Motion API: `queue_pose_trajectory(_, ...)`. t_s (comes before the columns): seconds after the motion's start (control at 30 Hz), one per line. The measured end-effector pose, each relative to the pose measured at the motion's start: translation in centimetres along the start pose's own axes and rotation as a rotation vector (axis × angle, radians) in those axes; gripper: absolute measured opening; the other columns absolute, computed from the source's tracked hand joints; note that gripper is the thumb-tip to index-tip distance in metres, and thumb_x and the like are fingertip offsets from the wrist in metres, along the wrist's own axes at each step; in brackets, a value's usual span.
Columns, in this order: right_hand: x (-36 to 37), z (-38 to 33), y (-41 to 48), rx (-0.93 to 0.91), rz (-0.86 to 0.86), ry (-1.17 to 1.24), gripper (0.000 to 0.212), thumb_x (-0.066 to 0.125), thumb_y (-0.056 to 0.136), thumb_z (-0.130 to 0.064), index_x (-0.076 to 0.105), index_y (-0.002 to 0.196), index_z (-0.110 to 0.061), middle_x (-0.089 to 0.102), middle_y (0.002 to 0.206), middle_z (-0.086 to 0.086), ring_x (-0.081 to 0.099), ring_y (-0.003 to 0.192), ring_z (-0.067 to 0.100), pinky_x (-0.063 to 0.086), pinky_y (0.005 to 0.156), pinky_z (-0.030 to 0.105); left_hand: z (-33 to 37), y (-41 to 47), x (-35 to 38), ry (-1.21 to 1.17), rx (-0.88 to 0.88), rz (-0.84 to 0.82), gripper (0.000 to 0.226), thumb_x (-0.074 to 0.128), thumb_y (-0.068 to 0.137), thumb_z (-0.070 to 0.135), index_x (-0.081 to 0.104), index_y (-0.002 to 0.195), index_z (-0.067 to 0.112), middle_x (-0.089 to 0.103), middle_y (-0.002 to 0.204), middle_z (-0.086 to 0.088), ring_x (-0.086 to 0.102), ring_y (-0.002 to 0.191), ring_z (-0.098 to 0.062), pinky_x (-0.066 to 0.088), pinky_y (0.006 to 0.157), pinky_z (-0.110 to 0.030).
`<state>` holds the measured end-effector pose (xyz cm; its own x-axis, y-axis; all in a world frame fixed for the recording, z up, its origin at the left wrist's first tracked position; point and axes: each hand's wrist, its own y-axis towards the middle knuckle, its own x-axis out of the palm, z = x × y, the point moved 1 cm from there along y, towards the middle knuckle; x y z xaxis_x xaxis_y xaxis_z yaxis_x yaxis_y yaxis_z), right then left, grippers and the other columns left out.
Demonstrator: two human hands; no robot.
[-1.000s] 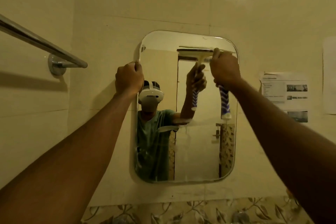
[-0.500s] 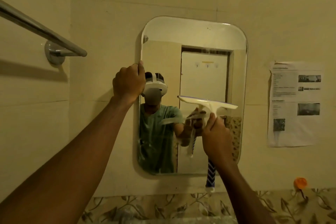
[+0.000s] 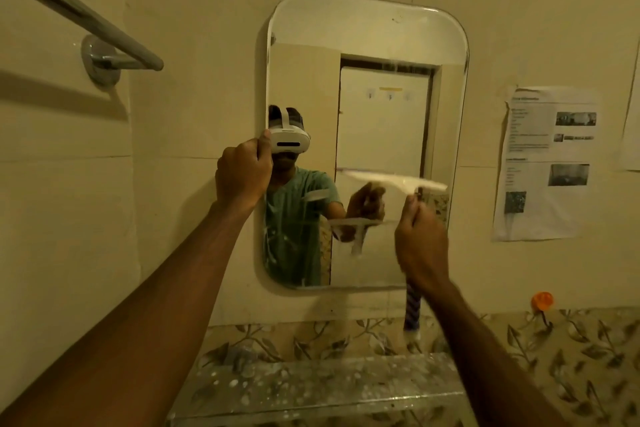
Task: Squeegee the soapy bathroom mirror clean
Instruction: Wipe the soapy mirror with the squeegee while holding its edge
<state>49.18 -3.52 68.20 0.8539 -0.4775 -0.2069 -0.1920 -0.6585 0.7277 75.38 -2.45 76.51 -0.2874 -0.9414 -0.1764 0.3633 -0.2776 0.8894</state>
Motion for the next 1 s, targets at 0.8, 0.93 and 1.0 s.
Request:
queue_pose_trajectory(0.8,3.1,2.5,-8.5,0.112,-0.08,0.016,0.037,0.031,0.105,-0.03,0.054,0.078,-0.016,0.047,0.057,-0.003,0.039,0.043,0.007,0.033,0.035,0.014,-1.3,-3.5,0.1,0.004,-0.033,-0.016,0.056,0.034,0.103,0.038,0.069,0.081,0.001,0.066,0.071,-0.014,0.051,0.06,-0.019,0.026,0.05,-0.019)
queue_pose_trajectory(0.93,2.9,-3.2,-2.9,-0.025,-0.08,0.009,0.038,0.028,0.105,-0.034,0.053,0.085,-0.015,0.048,0.064,-0.01,0.046,0.052,0.0,0.037,0.041,0.009,-1.4,-3.3,0.0,-0.019,-0.042,-0.044,0.058,0.032,0.104,0.038,0.068,0.079,-0.001,0.062,0.067,-0.011,0.05,0.058,-0.016,0.026,0.048,-0.014)
queue_pose_trajectory(1.0,3.4,-4.2,-2.0,-0.043,-0.088,-0.028,0.036,0.027,0.105,-0.036,0.052,0.088,-0.017,0.051,0.067,-0.011,0.05,0.057,0.0,0.032,0.045,0.011,-1.4,-3.3,0.0,-0.03,-0.04,-0.056,0.059,0.031,0.104,0.037,0.068,0.079,-0.001,0.057,0.064,-0.007,0.051,0.058,-0.017,0.028,0.049,-0.017)
